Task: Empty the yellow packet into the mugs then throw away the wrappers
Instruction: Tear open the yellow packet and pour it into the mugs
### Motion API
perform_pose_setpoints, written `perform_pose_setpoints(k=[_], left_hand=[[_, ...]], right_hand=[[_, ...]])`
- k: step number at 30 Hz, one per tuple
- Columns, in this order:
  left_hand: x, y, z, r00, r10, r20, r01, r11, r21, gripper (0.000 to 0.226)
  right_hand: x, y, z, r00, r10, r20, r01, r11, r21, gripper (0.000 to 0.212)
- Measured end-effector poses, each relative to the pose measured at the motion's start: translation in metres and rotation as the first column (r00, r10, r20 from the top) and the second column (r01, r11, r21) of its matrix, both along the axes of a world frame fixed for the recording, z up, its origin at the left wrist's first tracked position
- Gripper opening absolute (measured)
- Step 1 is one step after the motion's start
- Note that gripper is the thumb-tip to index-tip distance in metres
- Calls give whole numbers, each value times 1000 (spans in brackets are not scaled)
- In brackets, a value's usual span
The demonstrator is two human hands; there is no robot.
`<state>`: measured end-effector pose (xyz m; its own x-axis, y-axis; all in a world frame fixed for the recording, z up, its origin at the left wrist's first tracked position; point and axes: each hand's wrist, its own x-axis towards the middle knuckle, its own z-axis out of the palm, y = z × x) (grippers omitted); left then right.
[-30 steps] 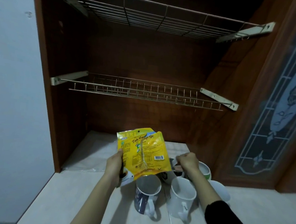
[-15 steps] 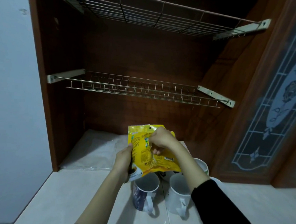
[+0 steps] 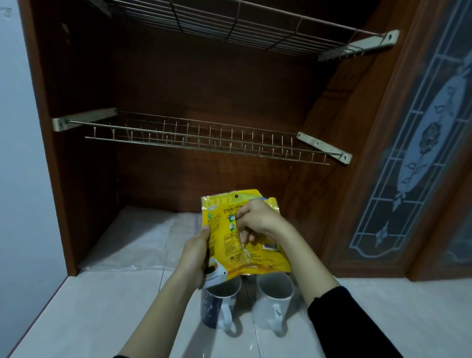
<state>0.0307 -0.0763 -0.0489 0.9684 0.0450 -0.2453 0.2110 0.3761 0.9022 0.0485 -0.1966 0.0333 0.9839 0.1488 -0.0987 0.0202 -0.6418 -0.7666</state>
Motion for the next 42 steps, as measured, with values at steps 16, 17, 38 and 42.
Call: perform_pose_setpoints(k=[16,17,38,42], left_hand=[[-5,-28,-1,986,-147,81,143,988,48,17],[-5,-29,-1,987,-139,80,137,990,33,15],[16,-38,3,994,-69,89,78,993,-93,26],[16,-44,6,995,-74,72,80,994,-75,28]], right_hand=[[-17,-46,1,866,-381,323,336,923,190,19],[-18,-50,2,846,-399,353,341,915,217,20],[31,-145,-85,769,-632,98,611,771,177,26],[21,-132,-43,724,-629,282,529,769,359,25]])
